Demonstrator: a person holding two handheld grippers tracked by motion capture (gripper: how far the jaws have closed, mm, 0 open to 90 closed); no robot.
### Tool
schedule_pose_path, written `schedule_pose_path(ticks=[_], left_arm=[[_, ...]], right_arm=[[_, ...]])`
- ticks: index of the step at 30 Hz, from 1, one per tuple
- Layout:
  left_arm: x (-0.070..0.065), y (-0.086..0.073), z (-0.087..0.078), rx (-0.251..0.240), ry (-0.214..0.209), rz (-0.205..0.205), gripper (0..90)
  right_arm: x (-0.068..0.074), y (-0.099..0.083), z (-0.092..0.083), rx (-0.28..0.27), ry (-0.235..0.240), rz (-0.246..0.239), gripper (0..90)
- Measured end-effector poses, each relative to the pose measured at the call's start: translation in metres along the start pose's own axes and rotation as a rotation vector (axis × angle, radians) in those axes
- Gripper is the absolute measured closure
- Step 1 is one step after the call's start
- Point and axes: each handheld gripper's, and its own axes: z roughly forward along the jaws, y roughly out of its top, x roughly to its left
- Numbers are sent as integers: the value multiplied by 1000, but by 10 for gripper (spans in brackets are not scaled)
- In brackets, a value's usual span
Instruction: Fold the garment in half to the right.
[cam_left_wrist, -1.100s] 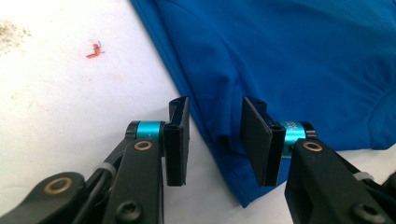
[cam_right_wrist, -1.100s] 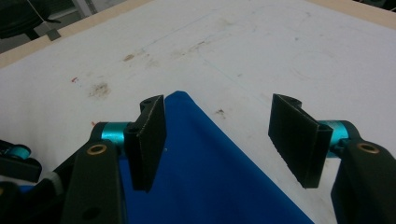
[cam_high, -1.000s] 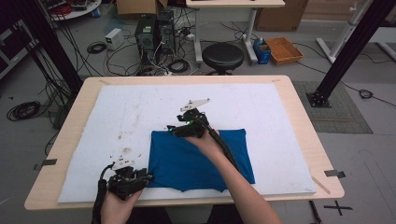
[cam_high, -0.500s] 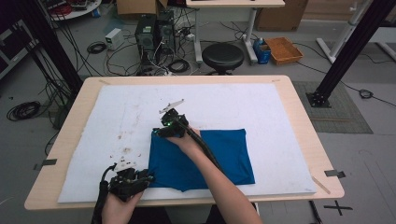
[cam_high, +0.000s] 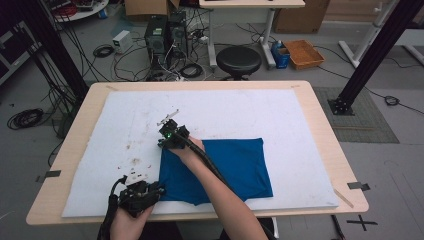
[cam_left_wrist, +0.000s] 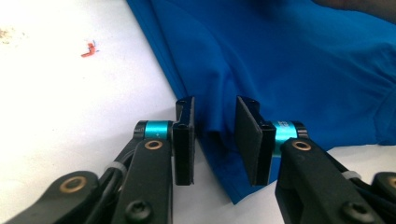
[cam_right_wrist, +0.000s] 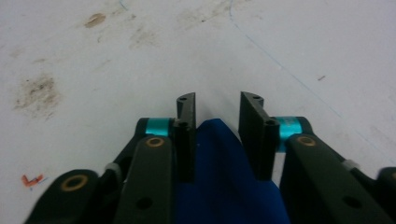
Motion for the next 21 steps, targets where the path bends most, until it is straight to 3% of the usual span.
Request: schedule_pose_path(ticks=[6, 14, 15, 17, 21], left_arm=[[-1, 0, 0, 0, 5, 3, 744], [-3, 0, 0, 1, 8, 17, 852], [-2, -1, -2, -8, 7, 15, 827], [-2, -2, -5, -18, 12, 9, 636], [-4, -4, -3, -8, 22, 6, 627]], right_arm=[[4, 1, -1, 7, -12, -33, 816], [5, 1, -3, 7, -14, -36, 859], [4, 1, -3, 5, -13, -40, 858], [4, 1, -3, 5, -9, -35, 858], [3, 1, -3, 3, -5, -36, 857]])
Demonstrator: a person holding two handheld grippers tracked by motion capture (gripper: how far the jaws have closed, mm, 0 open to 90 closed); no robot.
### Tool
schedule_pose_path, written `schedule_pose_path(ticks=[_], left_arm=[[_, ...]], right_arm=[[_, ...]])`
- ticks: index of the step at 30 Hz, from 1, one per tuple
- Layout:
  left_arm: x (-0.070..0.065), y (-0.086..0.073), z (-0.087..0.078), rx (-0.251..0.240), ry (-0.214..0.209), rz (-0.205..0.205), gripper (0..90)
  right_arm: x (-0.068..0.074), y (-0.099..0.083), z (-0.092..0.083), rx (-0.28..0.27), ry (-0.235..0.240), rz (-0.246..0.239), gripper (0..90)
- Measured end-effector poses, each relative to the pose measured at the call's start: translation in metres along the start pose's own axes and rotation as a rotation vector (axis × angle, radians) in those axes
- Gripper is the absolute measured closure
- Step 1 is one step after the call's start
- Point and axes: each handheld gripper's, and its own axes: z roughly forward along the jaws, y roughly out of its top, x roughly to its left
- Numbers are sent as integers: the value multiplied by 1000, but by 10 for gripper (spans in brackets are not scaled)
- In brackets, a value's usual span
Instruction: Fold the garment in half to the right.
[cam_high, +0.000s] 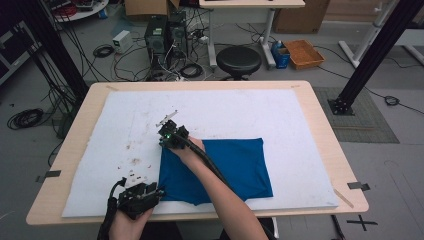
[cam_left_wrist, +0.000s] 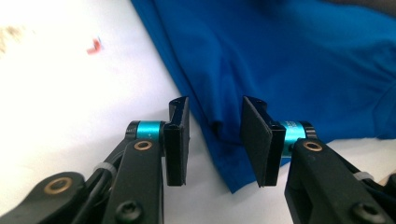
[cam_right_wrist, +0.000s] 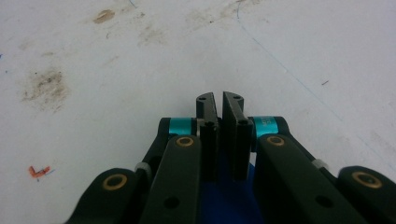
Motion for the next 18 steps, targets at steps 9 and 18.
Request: schedule_pose_path(ticks=[9, 18], left_arm=[[-2, 3, 6, -7, -1, -13, 864], [-7, 11, -3, -54, -67, 9, 869]], right_arm=[[0, 0, -2, -10, 5, -17, 865], [-8, 1, -19, -60, 43, 16, 870]])
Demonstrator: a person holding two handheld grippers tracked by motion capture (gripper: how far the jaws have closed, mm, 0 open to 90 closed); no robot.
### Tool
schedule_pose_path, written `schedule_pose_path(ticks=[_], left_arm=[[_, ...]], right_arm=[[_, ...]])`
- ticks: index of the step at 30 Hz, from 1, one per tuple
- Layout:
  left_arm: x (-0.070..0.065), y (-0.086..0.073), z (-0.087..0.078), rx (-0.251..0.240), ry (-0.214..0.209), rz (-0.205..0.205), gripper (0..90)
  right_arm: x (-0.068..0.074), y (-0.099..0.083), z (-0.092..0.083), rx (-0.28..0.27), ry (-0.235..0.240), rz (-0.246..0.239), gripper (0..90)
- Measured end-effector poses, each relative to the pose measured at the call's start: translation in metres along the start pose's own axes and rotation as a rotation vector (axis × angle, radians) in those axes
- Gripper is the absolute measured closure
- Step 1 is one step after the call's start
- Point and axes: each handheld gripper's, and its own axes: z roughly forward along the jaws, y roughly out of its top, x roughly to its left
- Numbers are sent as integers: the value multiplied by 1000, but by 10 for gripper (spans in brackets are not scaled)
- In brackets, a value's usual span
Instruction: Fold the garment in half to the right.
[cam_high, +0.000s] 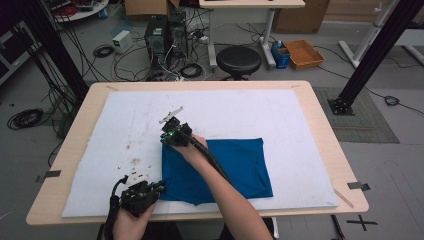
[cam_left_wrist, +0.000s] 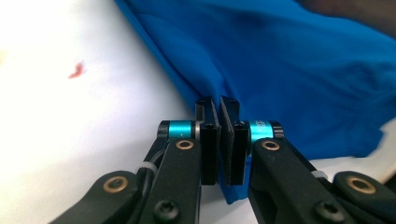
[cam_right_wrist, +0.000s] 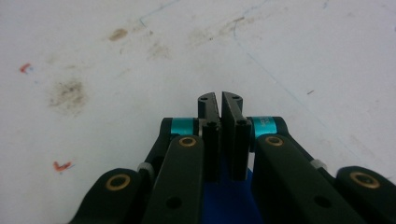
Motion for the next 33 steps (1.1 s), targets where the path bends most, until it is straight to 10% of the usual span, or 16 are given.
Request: schedule_pose_path(ticks=[12, 33], left_arm=[[-45, 41, 2, -76, -152, 78, 869], [-155, 73, 94, -9, -364, 205, 869]], right_arm=[[-44, -7, -73, -84, 85, 78, 870], [-134, -99, -183, -57, 2, 148, 869]])
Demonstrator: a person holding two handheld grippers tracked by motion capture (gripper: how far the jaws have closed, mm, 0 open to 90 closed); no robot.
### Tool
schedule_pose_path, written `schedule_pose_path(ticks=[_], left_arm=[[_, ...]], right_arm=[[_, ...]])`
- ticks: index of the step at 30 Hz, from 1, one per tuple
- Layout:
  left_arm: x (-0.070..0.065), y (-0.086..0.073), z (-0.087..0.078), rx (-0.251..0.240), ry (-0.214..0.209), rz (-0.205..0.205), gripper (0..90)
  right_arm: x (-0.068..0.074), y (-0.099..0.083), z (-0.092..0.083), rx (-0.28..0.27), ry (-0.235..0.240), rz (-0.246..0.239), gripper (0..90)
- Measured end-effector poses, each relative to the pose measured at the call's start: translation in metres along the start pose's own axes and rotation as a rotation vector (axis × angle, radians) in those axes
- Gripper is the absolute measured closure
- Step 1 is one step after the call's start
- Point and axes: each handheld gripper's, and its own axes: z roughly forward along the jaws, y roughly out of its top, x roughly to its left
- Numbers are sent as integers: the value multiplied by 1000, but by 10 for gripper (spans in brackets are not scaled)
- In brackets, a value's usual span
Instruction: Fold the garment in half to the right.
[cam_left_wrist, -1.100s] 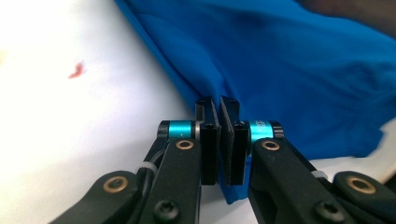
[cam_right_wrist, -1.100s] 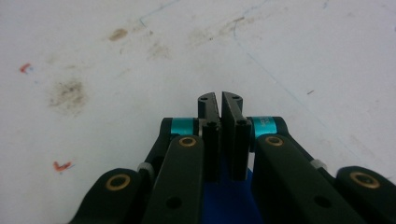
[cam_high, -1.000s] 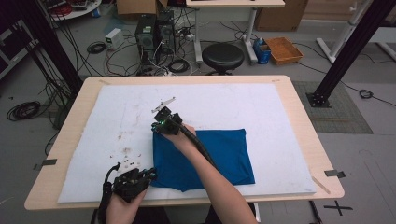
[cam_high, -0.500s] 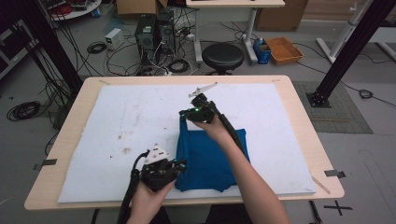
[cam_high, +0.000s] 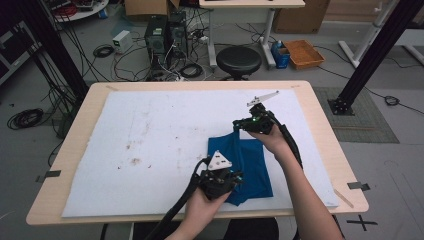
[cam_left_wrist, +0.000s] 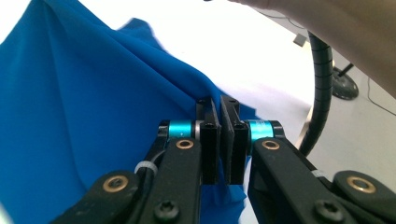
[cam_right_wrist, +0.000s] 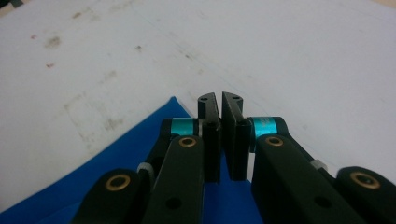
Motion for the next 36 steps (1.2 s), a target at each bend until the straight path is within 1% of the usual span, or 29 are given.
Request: schedule_pose_path(ticks=[2, 4, 7, 10, 12, 13, 14, 15, 16, 17, 18, 19, 21, 22, 24, 26, 27, 29, 30, 31, 32, 33, 34, 36], left_arm=[[-5, 2, 9, 3, -10, -1, 869], [-10, 4, 18, 11, -13, 11, 868], [-16, 7, 31, 21, -18, 18, 868], [-19, 7, 44, 28, -18, 27, 868], [-21, 6, 51, 25, -33, 33, 864], [-21, 6, 53, 21, -42, 41, 827], [-22, 5, 55, 18, -49, 51, 748], [-24, 5, 56, 18, -46, 58, 698], [-24, 4, 56, 17, -42, 63, 649], [-24, 3, 55, 15, -37, 70, 595], [-23, 3, 54, 11, -38, 75, 567], [-22, 3, 52, 4, -30, 80, 565], [-18, 4, 46, -10, -5, 84, 542], [-15, 4, 43, -12, 1, 85, 533], [-7, 5, 35, -7, 31, 91, 526], [2, 4, 30, -8, 48, 87, 524], [6, 3, 27, -11, 59, 76, 524], [16, 2, 20, -11, 85, 66, 518], [20, 1, 16, -12, 94, 61, 518], [24, 1, 13, -16, 106, 57, 517], [28, 0, 9, -17, 115, 53, 518], [31, 0, 5, -19, 124, 54, 517], [35, 0, 0, -16, 134, 55, 517], [39, -1, -6, -25, 147, 50, 517]], right_arm=[[-6, -6, -4, 11, -7, 5, 869], [-11, -11, -8, 21, -16, 7, 869], [-19, -18, -15, 21, -24, 19, 869], [-26, -25, -20, 22, -44, 35, 868], [-30, -31, -21, 25, -54, 47, 866], [-32, -33, -21, 41, -67, 52, 854], [-32, -34, -21, 52, -81, 51, 849], [-33, -35, -22, 61, -95, 49, 837], [-33, -36, -23, 53, -105, 49, 806], [-33, -38, -24, 47, -120, 56, 778], [-34, -39, -26, 45, -142, 66, 773], [-34, -40, -28, 47, -156, 74, 759], [-33, -44, -32, 22, -182, 98, 738], [-30, -45, -34, 13, -193, 116, 721], [-25, -50, -36, -2, -209, 135, 699], [-20, -53, -34, -11, -224, 154, 671], [-17, -55, -32, -11, -230, 166, 668], [-14, -59, -25, 11, -244, 172, 686], [-12, -61, -21, 25, -245, 172, 750], [-11, -63, -19, 35, -251, 159, 813], [-11, -66, -17, 34, -263, 151, 865], [-11, -68, -18, 31, -270, 158, 884], [-12, -70, -19, 23, -280, 169, 887], [-14, -74, -24, 7, -300, 192, 888]])
